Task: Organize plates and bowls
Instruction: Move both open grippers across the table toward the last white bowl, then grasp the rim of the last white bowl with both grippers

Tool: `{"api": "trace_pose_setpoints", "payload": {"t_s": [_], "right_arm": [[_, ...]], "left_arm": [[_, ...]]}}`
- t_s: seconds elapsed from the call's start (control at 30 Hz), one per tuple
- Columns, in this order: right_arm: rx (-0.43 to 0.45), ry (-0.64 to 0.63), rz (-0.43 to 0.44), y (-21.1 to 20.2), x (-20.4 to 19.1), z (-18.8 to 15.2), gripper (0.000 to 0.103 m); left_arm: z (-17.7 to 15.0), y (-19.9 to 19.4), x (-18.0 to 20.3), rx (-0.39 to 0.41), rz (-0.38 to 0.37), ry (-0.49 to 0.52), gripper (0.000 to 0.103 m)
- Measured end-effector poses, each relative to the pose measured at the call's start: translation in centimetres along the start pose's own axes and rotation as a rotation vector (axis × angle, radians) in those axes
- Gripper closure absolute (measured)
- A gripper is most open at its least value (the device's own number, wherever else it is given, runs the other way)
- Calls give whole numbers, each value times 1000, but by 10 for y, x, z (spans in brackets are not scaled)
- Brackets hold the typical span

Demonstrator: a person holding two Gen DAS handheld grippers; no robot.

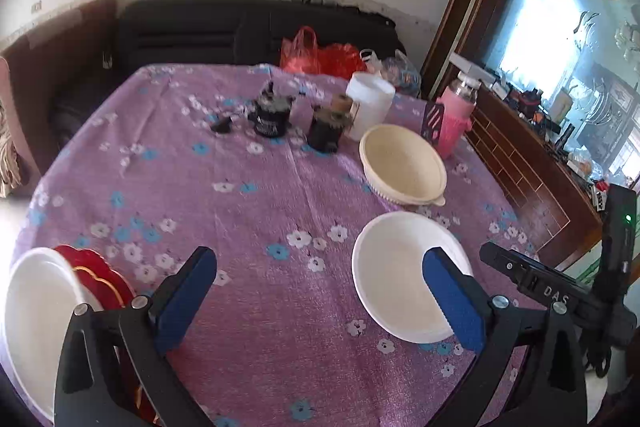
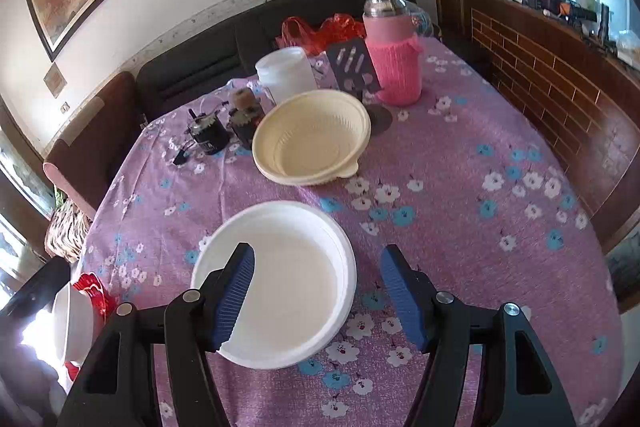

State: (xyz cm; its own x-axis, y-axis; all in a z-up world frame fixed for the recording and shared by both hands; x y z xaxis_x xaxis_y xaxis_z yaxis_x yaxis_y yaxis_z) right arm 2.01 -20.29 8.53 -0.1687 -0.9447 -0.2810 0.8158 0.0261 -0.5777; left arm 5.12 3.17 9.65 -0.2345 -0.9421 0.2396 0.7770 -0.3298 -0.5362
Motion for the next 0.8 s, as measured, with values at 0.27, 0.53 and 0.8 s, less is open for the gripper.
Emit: {"api": "trace_pose_setpoints", "payload": {"t_s": [0.27, 0.53, 0.8], "right_arm": [[42, 15, 29, 31, 16, -28, 33], [41, -36, 46, 47, 10, -41, 33], [-35, 13, 91, 63, 16, -54, 71]], "left_arm": [[-27, 87, 10, -159, -16, -82, 27], [-42, 115, 24, -196, 0, -34, 28], [-58, 125, 39, -221, -15, -1, 91]]}}
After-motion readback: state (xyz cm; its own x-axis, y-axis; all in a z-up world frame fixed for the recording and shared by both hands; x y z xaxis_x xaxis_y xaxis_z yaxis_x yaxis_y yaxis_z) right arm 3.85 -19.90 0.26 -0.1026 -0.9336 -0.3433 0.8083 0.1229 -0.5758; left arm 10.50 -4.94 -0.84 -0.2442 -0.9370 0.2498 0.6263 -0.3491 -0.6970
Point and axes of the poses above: each gripper's, at about its wrist camera, not at the fingertips, and y roughly the way its jaws point, x to its right, z to its top, the point moved 4 cm from there along y, roughly the way its jaws point, and after that the axes turned 13 degrees about x, right-handed, at the moved point
